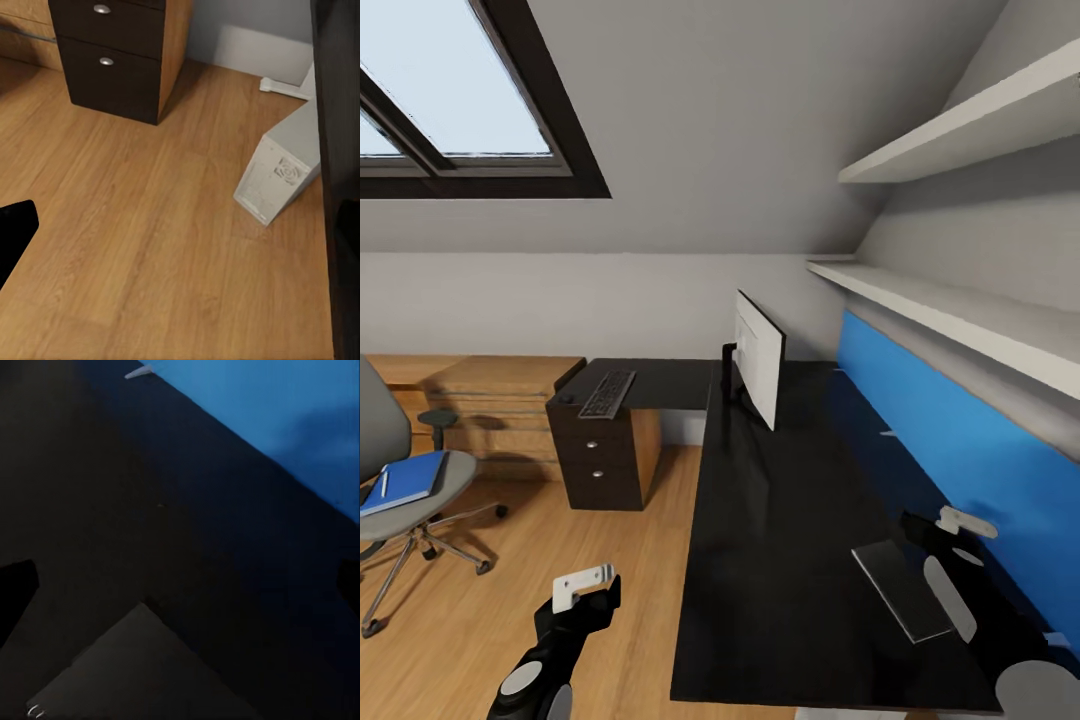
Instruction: In the bedroom, organize the workspace by keeping the computer under the desk, ensuring the monitor is on the desk, placing the keyboard on the desk next to the monitor, placing the mouse on the desk next to the keyboard, moving the folder from the swivel chair onto the desk next to the mouse, stacking the notebook on top of the folder with the pen on top of the notebook, and positioning the swivel chair next to the desk.
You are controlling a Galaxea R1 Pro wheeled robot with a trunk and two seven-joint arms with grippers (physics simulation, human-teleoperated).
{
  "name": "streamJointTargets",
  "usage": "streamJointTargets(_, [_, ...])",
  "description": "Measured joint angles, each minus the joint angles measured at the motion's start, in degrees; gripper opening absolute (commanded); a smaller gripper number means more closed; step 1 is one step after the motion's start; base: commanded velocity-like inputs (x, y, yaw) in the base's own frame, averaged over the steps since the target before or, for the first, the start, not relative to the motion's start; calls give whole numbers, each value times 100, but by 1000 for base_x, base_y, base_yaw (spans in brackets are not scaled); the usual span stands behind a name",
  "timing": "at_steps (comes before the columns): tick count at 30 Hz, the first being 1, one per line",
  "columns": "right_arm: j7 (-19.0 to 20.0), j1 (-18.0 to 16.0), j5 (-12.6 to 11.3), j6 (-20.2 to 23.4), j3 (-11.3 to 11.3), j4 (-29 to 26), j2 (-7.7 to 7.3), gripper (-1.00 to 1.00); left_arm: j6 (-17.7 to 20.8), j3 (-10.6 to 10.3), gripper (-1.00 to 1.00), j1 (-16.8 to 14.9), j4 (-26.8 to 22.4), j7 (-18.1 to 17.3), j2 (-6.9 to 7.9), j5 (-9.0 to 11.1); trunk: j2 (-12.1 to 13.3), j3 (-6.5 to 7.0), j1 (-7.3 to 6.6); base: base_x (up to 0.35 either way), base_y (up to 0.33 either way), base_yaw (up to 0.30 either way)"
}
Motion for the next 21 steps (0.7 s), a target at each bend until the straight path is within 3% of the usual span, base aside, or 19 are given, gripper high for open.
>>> streamJointTargets(2, [412, -195, 19, -12, 2, 549, -21, 100, -5, -1, 100, 0, -2, 0, 0, 0, 0, 0, 0, 28, -44, 0])
streamJointTargets(7, [976, -350, 246, -75, 55, 1063, -27, 100, -13, -1, 100, 0, -4, 0, 2, 0, -1, 0, 1, 12, -18, 0])
streamJointTargets(10, [1108, -382, 535, -109, 91, 1256, -8, 100, -17, 3, 100, 1, -5, 0, 0, 0, -1, 0, 0, 87, -5, 0])
streamJointTargets(13, [1168, -397, 970, -404, 106, 1665, 105, 100, -24, 5, 100, 1, -24, 0, 5, -6, -1, -1, -2, 228, -2, 0])
streamJointTargets(18, [1193, -404, 1208, -592, 108, 1884, 174, 100, -28, 20, 100, 1, -39, 0, 8, -8, -1, 0, -2, 293, -1, 0])
streamJointTargets(21, [1196, -406, 1232, -609, 105, 1914, 181, 100, -28, 27, 100, 0, -41, 0, 8, -9, -1, 0, -3, 317, 0, 0])
